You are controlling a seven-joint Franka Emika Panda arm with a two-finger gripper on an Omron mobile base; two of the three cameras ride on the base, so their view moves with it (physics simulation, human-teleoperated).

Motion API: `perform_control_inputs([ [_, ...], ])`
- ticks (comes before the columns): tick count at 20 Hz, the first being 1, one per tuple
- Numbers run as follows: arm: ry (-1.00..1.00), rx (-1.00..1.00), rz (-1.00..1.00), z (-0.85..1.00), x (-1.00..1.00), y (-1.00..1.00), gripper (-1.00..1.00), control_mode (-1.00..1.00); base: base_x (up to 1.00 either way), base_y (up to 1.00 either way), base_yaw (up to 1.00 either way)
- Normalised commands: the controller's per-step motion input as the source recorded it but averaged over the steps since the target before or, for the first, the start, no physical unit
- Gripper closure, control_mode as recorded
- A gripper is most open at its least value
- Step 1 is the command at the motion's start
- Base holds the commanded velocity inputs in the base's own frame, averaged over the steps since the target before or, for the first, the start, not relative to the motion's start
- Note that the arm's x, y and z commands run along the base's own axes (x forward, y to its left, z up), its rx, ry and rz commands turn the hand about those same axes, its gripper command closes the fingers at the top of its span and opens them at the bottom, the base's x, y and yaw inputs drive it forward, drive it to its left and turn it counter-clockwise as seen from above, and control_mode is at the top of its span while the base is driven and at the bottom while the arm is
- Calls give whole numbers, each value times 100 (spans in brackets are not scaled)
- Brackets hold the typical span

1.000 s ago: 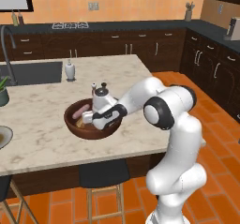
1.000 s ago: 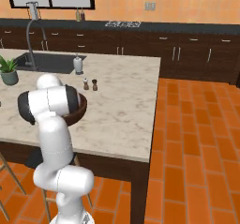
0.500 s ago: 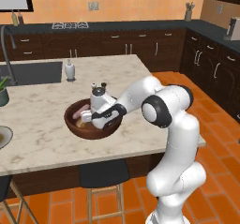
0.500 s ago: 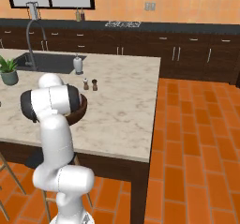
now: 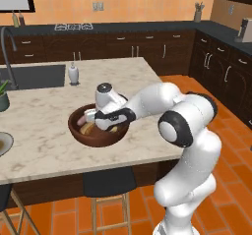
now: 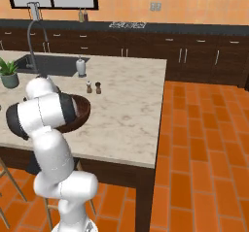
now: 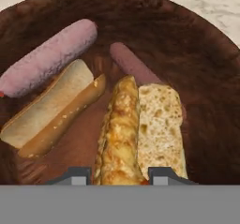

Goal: Place one bun and one sausage from the bowl on each plate.

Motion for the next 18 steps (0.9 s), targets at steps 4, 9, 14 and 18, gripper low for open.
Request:
perform_control_inputs([
  [4,-1,0,0,81,-91,-39,100,-100,0,0,0],
  [9,0,0,0,82,-89,-48,100,-100,0,0,0],
  [14,-1,2,4,52,-83,-86,100,-100,0,0,0],
  [18,-3,1,8,21,-93,-100,100,-100,0,0,0],
])
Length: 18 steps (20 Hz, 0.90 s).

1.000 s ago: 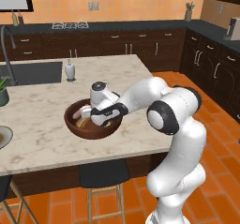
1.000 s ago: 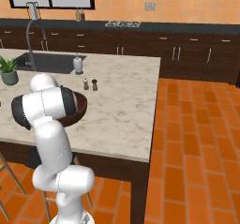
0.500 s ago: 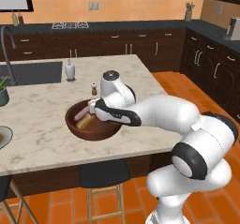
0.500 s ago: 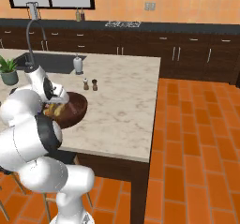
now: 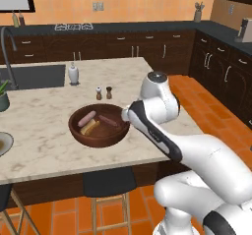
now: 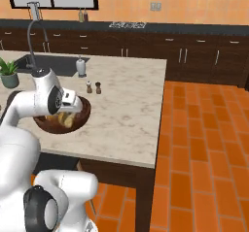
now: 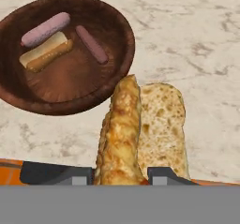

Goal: Place one bun and one sausage from the bowl on each plate.

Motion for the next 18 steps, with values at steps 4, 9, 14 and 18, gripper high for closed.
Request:
perform_control_inputs([
  [4,-1,0,2,11,-66,-100,100,-100,0,0,0],
  [9,0,0,-10,4,-42,-87,100,-100,0,0,0],
  [14,0,0,-10,6,-11,-14,100,-100,0,0,0],
  [18,-3,0,-1,24,0,6,100,-100,0,0,0],
])
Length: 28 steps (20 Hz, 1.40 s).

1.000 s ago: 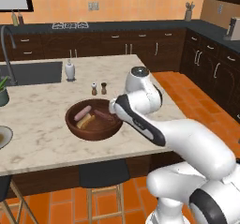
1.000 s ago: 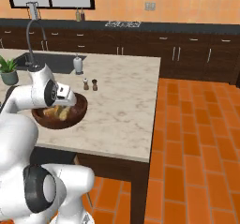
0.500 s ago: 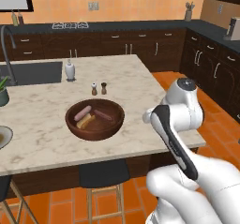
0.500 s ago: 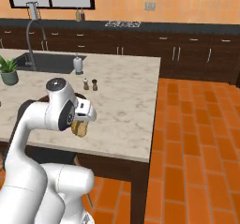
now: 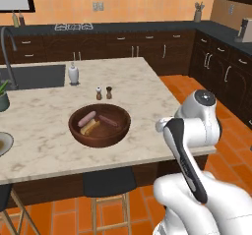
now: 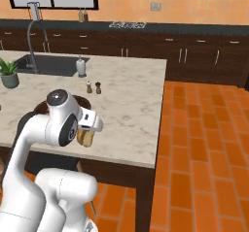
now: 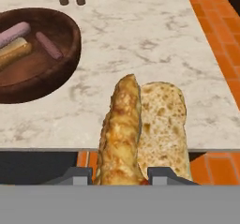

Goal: Place one bun and one sausage from the bowl on each plate.

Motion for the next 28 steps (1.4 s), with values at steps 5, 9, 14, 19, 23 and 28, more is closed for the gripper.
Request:
perform_control_inputs([
  [5,0,0,-16,33,-3,0,100,-100,0,0,0],
  [9,0,0,-15,14,0,0,100,100,-3,0,-3],
  [14,0,0,0,0,0,0,100,100,-25,70,-3],
  [19,0,0,0,0,0,0,100,100,2,100,1],
  [23,0,0,0,0,0,0,100,100,16,100,0],
  [28,0,0,0,0,0,0,100,100,26,85,0],
])
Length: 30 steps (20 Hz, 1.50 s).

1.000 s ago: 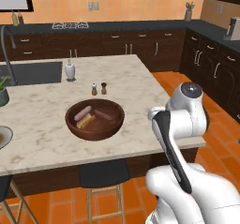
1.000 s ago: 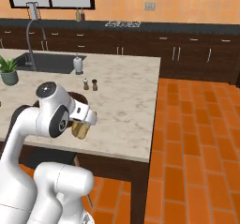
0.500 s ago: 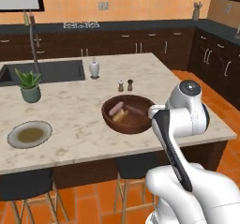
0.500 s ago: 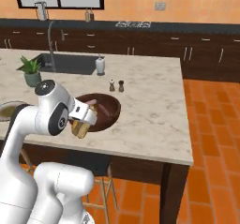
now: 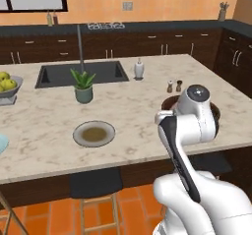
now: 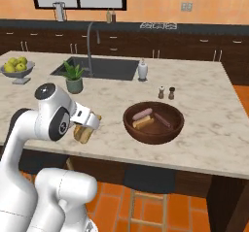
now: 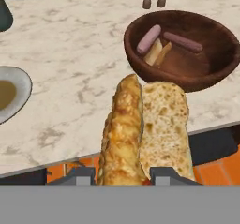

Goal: Place one bun and one sausage from the bowl on each plate.

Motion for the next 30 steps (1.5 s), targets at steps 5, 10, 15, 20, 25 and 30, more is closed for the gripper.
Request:
perform_control_inputs([
  [5,0,0,0,0,0,0,100,100,65,5,0],
  [10,0,0,0,0,0,0,100,100,47,0,0],
  [15,2,-6,0,-5,44,47,100,-100,18,0,0],
  [20,3,0,12,-4,76,100,100,-100,0,0,0],
  [25,21,2,14,-20,53,86,100,-100,0,0,0],
  [30,22,1,7,-31,51,54,100,-100,0,0,0],
])
